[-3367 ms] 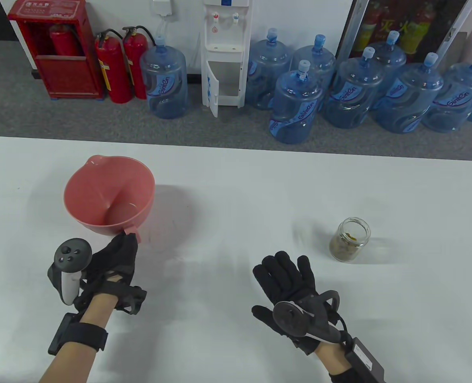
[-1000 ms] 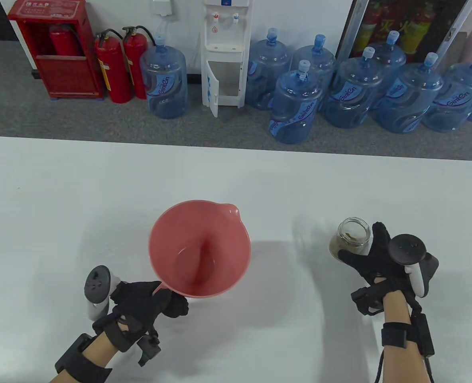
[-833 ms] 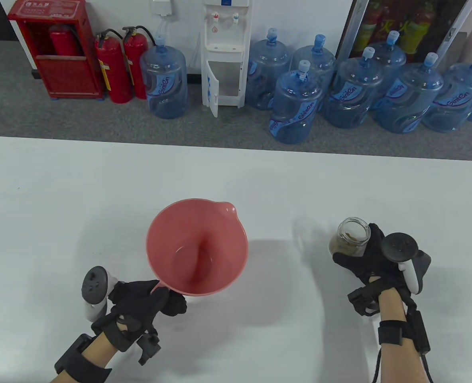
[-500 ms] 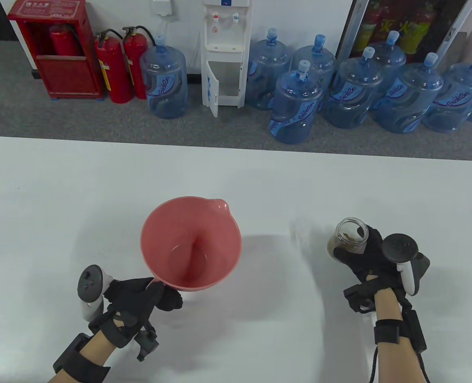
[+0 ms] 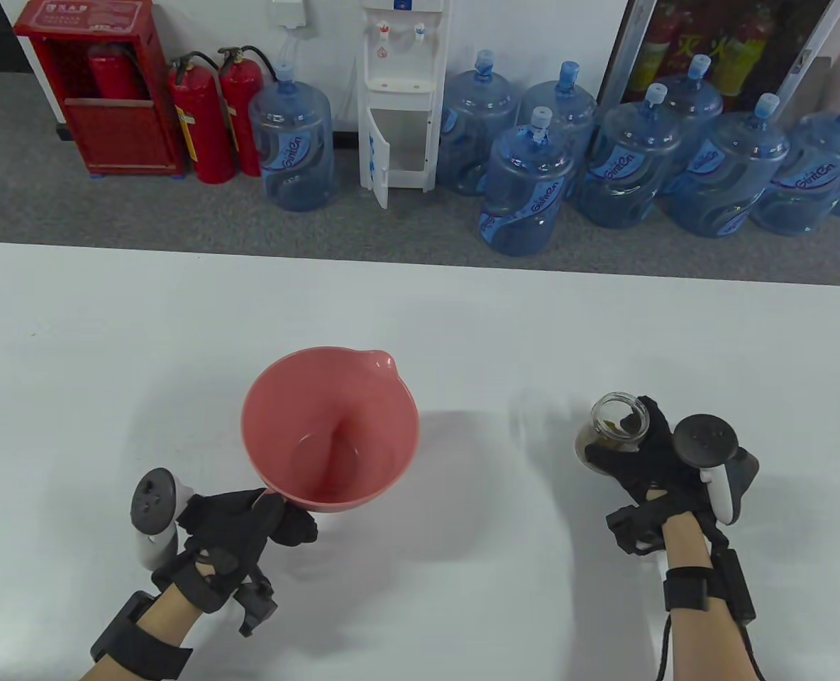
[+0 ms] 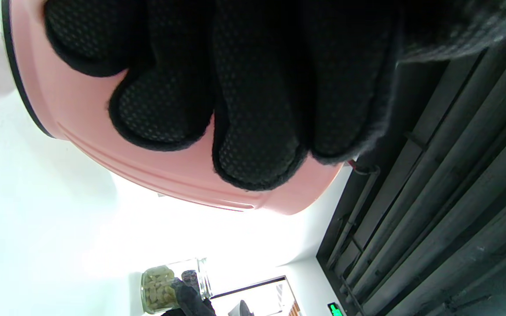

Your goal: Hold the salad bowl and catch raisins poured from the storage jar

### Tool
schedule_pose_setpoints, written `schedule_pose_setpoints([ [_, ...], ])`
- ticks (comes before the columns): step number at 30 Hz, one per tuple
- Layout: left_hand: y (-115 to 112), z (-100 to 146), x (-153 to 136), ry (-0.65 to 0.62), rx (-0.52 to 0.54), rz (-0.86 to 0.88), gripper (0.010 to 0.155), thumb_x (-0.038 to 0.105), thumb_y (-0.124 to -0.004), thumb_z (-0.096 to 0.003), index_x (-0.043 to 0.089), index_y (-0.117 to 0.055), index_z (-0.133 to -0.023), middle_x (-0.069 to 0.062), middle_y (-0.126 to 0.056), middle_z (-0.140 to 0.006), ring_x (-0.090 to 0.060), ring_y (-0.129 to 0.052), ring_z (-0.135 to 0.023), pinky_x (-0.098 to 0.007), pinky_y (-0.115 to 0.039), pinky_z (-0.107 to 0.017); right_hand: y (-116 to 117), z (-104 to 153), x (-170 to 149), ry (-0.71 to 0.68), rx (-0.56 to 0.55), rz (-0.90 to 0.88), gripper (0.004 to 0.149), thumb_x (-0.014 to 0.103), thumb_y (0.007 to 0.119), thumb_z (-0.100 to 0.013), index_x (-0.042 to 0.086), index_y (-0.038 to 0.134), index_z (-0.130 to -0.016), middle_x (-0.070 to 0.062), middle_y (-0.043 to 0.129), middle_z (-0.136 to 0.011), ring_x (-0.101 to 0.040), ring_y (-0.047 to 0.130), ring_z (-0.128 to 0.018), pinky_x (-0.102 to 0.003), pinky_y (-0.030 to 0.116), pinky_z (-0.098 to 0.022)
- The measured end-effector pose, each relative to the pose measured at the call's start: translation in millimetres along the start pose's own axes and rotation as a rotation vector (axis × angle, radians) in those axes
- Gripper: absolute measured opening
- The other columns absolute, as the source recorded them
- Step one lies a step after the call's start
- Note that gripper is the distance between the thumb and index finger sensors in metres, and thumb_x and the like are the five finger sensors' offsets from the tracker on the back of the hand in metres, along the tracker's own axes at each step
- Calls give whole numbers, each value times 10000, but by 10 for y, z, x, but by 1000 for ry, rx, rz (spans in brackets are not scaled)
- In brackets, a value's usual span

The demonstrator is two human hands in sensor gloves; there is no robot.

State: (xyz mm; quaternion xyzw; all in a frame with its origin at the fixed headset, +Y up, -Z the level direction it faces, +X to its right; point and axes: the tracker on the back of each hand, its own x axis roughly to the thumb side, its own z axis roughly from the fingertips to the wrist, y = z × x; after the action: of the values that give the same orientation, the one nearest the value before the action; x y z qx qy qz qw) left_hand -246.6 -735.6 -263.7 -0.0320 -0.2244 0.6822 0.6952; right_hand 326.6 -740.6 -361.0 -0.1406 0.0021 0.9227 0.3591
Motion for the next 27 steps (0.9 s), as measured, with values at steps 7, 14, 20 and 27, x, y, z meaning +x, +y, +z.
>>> schedule_pose_setpoints([
  [7, -68, -18, 16, -23, -44, 53, 409, 521, -713, -412, 263, -1030, -415, 33, -1114, -474, -318, -1044, -524, -504, -775, -502, -118, 121, 119, -94, -71, -55, 1055, 710, 1001, -155, 329, 487, -994, -30, 629, -1031, -270, 735, -993, -607, 455, -765],
  [14, -174, -36, 78, -48, -89, 111, 411, 524, -709, -412, 267, -1030, -412, 37, -1115, -471, -314, -1046, -523, -501, -778, -502, -389, 484, 656, -358, -159, -211, 1033, 740, 950, -203, 418, 386, -1007, 37, 568, -1040, -271, 723, -1004, -604, 486, -788],
  [20, -249, -34, 95, -52, -123, 127, 413, 524, -709, -412, 266, -1030, -411, 36, -1116, -469, -314, -1046, -521, -501, -778, -501, -528, 860, 1284, -543, -179, -188, 1032, 732, 956, -216, 483, 334, -1001, 55, 503, -1063, -303, 738, -973, -550, 804, -653],
  [27, -349, -19, 61, -40, -163, 140, 411, 523, -711, -410, 265, -1031, -406, 37, -1117, -462, -315, -1047, -516, -502, -779, -497, -416, 1333, 2093, -769, -276, 206, 1041, 700, 1002, -180, 464, 414, -1006, 59, 556, -1066, -299, 742, -941, -447, 818, -633],
])
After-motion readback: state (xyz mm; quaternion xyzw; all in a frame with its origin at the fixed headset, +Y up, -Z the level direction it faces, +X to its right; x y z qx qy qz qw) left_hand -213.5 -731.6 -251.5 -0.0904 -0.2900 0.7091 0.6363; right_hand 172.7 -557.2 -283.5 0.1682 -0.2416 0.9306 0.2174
